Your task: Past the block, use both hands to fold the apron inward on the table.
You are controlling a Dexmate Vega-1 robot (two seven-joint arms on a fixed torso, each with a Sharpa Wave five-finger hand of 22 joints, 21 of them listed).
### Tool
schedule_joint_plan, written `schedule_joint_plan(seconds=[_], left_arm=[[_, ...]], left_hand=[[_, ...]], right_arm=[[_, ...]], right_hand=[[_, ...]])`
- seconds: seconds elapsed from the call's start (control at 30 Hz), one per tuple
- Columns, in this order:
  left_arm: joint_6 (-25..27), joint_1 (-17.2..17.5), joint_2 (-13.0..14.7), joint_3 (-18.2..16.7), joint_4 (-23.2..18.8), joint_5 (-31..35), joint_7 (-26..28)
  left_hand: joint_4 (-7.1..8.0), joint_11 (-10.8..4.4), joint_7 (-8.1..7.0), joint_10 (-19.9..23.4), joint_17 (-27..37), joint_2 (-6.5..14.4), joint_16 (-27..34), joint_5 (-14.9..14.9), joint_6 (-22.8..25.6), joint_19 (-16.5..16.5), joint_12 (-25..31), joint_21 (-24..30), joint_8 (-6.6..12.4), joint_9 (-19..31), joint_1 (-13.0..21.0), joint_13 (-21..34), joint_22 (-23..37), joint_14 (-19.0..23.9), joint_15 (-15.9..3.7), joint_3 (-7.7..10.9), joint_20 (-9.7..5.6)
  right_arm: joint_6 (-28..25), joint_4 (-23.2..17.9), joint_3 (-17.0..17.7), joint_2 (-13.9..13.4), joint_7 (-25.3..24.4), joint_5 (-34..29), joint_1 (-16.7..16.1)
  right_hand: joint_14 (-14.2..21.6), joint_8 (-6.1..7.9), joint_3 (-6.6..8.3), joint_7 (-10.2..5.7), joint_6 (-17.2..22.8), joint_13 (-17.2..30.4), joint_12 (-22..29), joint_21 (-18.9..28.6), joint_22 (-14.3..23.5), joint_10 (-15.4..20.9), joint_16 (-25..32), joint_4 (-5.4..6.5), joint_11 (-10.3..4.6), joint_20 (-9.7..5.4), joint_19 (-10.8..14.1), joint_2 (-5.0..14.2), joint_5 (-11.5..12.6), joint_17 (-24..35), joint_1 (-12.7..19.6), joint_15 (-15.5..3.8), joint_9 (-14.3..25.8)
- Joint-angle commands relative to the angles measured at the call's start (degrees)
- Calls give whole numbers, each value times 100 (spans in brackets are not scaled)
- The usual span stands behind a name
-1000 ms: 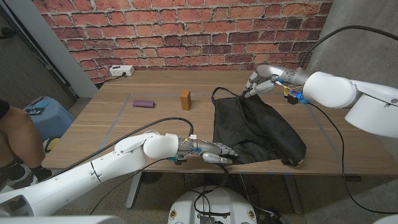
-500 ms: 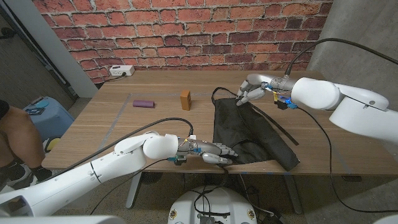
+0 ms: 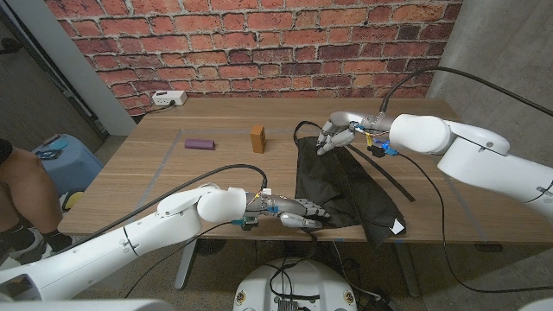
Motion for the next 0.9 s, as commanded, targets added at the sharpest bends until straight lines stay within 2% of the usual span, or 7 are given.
schedule_joint_plan(seconds=[0.03, 0.43, 0.9], left_arm=[[-123, -9, 29, -38, 78, -65, 29], [-221, -41, 17, -71, 217, -206, 28], [-273, -100, -12, -37, 322, -262, -33]], left_hand=[[0, -9, -17, -45, 9, -356, 1, -10, -63, -719, -5, 35, -5, 11, -383, 3, 13, -341, 35, 52, -5], [-1, -5, -18, -48, 8, -354, 2, -10, -67, -717, -6, 35, -4, 11, -380, 2, 12, -340, 33, 68, -3], [-4, -10, -21, -61, 8, -355, 5, -10, -79, -703, -10, 38, -6, 11, -376, 3, 11, -333, 24, 87, -13]], right_arm=[[-62, 311, -415, 429, 78, -120, 314], [-133, 806, -840, 835, 293, -128, 626], [-11, 1327, -1082, 1081, 431, 81, 732]], right_hand=[[38, -5, -29, 6, 17, 21, -22, 38, 16, 7, -19, -23, 19, -54, 38, -15, 4, 39, 82, -224, 17], [55, -21, -49, -14, 10, 13, -38, 49, 16, 9, -56, -20, 18, -49, 51, -12, 0, 51, 84, -224, 18], [58, -38, -66, -22, -18, 50, -53, 54, 15, -48, -111, -12, 45, -28, 44, 7, -4, 78, 83, -220, 38]])
